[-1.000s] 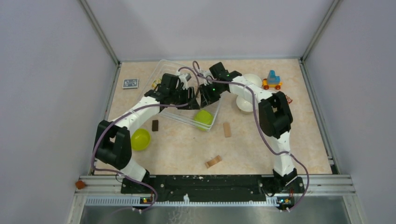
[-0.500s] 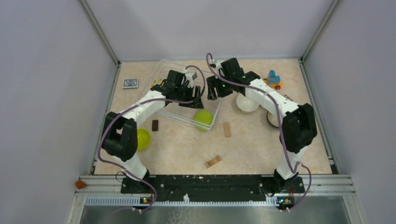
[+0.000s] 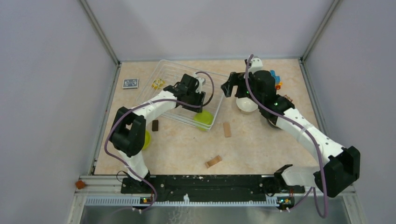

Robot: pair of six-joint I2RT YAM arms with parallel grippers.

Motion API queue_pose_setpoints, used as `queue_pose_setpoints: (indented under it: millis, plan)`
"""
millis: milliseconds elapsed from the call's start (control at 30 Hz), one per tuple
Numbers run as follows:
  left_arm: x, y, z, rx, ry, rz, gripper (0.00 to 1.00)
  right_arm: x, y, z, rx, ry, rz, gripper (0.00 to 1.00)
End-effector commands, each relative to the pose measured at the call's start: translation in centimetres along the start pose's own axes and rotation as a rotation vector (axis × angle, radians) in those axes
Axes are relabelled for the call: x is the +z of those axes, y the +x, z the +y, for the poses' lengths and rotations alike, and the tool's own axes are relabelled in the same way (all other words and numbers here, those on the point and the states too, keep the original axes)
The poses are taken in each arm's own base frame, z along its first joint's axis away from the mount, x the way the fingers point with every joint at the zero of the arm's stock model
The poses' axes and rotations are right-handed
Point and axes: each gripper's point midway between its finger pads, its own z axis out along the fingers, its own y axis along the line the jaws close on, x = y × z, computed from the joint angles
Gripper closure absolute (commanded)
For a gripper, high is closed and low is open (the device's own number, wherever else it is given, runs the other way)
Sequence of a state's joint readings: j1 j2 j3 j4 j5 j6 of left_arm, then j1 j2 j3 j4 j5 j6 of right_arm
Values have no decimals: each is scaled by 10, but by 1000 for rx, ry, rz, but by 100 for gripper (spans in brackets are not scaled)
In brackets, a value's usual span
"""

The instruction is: Unload the bowls from the dish rack

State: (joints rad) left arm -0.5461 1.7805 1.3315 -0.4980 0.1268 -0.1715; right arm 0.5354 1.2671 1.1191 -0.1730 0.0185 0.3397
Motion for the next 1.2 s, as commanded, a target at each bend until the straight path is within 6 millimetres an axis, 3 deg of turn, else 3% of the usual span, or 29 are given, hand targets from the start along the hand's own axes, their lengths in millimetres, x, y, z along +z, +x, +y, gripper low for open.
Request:
queue_pose_setpoints:
  millis: [0, 167, 367, 600, 733, 1000, 1167]
  plan:
    - [-3, -10, 22, 34, -147, -17, 46, 5, -6, 1, 108, 7, -66, 14]
    - [-4, -10, 46, -1, -292, -24, 54, 25, 41, 6, 149, -9, 61, 13]
    - [-9, -24, 61, -39, -385, -107, 54, 38, 64, 21, 125, -43, 106, 12]
    - [-3, -32, 76, -92, -461, -135, 54, 52, 86, 13, 125, 13, 176, 12]
    - [4, -43, 72, -102, -425, -169, 51, 51, 84, 14, 126, 16, 173, 14]
    - [35, -62, 49, -151, -263, -193, 52, 34, 50, 22, 28, -30, 106, 28]
    - [29, -79, 38, -140, -196, -237, 50, 40, 39, 32, 18, -99, 108, 44]
